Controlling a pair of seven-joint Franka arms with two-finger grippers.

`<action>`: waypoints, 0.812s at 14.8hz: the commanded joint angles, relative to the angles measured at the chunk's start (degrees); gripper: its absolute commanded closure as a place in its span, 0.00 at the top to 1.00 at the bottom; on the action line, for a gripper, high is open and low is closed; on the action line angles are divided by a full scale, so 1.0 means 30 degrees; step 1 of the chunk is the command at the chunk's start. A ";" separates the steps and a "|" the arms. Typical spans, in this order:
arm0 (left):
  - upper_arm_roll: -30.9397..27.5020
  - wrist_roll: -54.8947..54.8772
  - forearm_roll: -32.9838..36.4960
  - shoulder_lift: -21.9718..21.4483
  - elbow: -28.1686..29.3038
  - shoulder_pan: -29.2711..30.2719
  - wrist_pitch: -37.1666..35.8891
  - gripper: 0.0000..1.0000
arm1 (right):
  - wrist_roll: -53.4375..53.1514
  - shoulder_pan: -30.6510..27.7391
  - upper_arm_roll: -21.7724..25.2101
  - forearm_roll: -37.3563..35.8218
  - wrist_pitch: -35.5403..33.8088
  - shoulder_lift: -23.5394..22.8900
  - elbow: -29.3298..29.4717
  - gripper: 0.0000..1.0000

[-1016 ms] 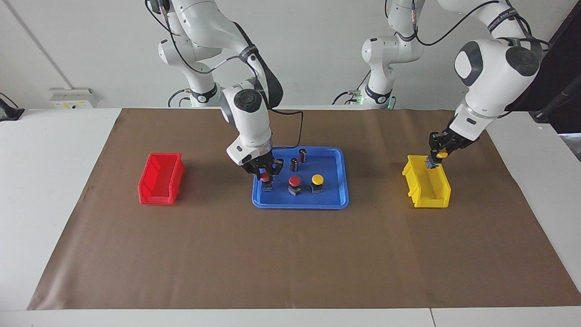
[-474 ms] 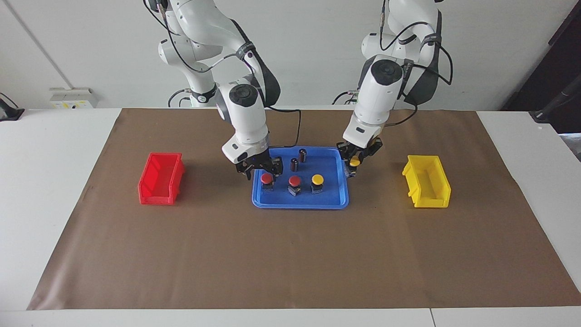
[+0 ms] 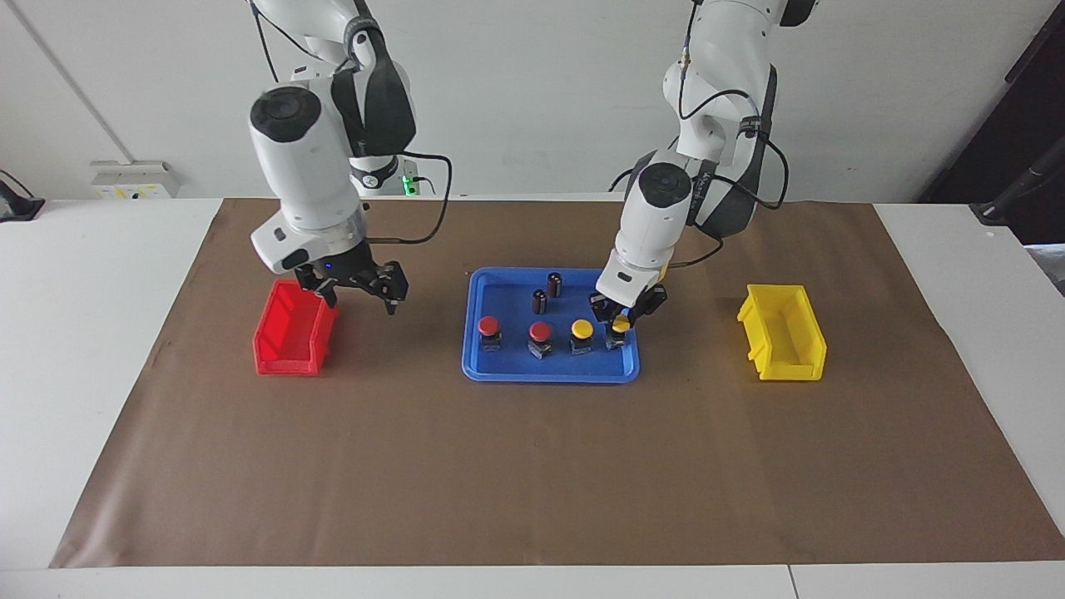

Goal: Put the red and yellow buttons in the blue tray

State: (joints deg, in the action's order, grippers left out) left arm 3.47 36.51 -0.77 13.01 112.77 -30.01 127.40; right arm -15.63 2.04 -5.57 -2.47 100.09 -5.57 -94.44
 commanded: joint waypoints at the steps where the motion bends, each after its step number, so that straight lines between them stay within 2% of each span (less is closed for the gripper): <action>1: -0.0365 0.0107 -0.0037 0.0293 0.0205 -0.0458 0.0599 0.45 | 0.1398 -0.1260 -0.0222 0.0209 -0.2035 0.1471 0.0104 1.00; 2: -0.0394 0.0104 0.0050 0.0265 0.0002 -0.0515 0.0192 0.86 | 0.1778 -0.1728 -0.0193 0.0209 -0.3117 0.1882 0.0452 1.00; 3: -0.0452 0.0046 0.0051 0.0119 -0.0319 -0.0487 -0.0566 0.90 | 0.2217 -0.1936 -0.0193 0.0180 -0.4200 0.1973 0.1036 1.00; 5: -0.0482 -0.1670 0.0022 -0.0057 -0.2217 0.0096 -0.3488 0.97 | 0.2922 -0.2316 -0.0076 0.0180 -0.5292 0.2149 0.1684 1.00; 7: -0.0482 -0.2676 -0.0095 -0.0087 -0.3686 0.0712 -0.5457 0.97 | 0.3711 -0.2931 0.0012 0.0151 -0.5179 0.2179 0.1628 1.00; 10: -0.0570 -0.3843 -0.0154 -0.1080 -0.4976 0.1853 -0.8268 1.00 | 0.3980 -0.3960 0.0071 0.0617 -0.5002 0.2413 0.1102 1.00; 12: -0.0599 -0.7637 -0.0037 -0.1812 -0.5478 0.3140 -1.0467 1.00 | 0.3892 -0.3814 -0.0017 0.0445 -0.5119 0.2414 0.1247 1.00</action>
State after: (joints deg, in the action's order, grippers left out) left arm 1.69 22.49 -0.75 9.88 97.45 -23.90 101.70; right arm -4.47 -9.32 -5.01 -1.63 85.20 1.37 -90.59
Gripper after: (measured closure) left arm 0.000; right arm 0.000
